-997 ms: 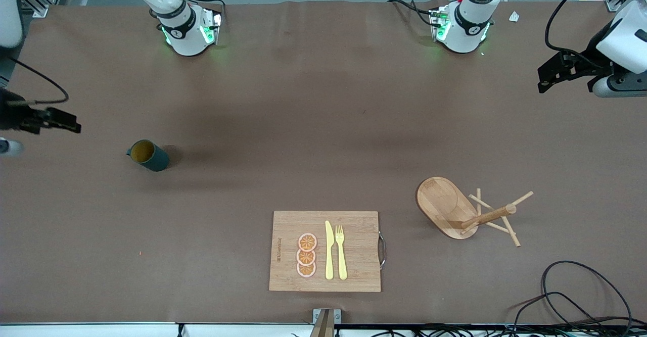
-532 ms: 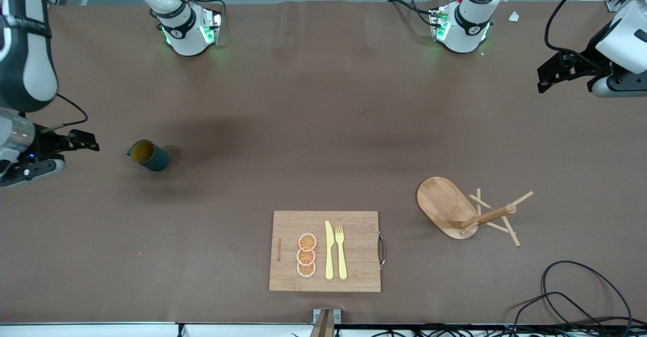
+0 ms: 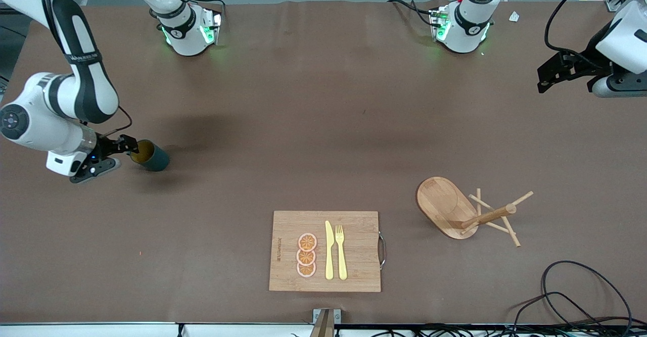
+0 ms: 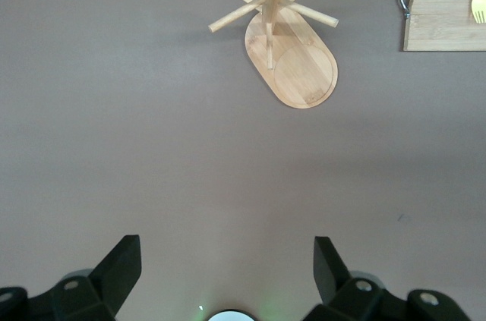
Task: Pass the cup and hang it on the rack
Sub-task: 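Reach the right gripper to the teal mug and grasp its rim, then lift the teal mug with the right gripper toward the table middle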
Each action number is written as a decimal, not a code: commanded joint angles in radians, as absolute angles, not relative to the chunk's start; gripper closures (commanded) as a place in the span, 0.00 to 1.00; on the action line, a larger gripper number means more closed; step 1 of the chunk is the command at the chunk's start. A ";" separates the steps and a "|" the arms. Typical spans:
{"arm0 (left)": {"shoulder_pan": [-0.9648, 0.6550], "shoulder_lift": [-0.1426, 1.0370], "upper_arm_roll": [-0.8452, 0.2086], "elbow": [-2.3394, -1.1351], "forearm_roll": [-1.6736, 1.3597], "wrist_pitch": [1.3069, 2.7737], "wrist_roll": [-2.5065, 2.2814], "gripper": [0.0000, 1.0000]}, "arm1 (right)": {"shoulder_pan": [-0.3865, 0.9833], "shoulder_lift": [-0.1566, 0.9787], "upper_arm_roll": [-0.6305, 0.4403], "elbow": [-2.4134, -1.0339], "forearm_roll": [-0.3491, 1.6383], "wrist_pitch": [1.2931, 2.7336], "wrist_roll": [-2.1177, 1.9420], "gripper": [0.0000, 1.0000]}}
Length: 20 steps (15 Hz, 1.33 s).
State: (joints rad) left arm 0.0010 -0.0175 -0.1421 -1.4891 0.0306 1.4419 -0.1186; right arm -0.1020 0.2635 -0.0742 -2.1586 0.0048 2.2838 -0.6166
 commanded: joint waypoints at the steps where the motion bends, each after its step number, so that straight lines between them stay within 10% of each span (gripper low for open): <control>1: 0.006 -0.025 -0.146 -1.482 0.012 1.430 -0.121 0.00 | -0.107 0.278 -0.071 -2.206 0.018 2.353 -0.676 0.41; 4: 0.006 -0.025 -0.146 -1.482 0.011 1.430 -0.121 0.00 | -0.109 0.288 -0.071 -2.204 0.020 2.350 -0.703 1.00; 11: 0.008 -0.031 -0.144 -1.482 0.011 1.430 -0.121 0.00 | -0.036 0.230 -0.055 -2.119 0.020 2.147 -0.519 1.00; 20: 0.014 -0.031 -0.144 -1.479 -0.018 1.430 -0.120 0.00 | 0.472 0.216 -0.055 -1.970 0.133 2.065 0.283 1.00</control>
State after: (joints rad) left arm 0.0053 -0.0216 -0.1406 -1.4868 0.0012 1.4419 -0.1188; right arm 0.3699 0.1932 -0.0410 -2.0311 0.1180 2.0718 0.1102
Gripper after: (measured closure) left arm 0.000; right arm 0.956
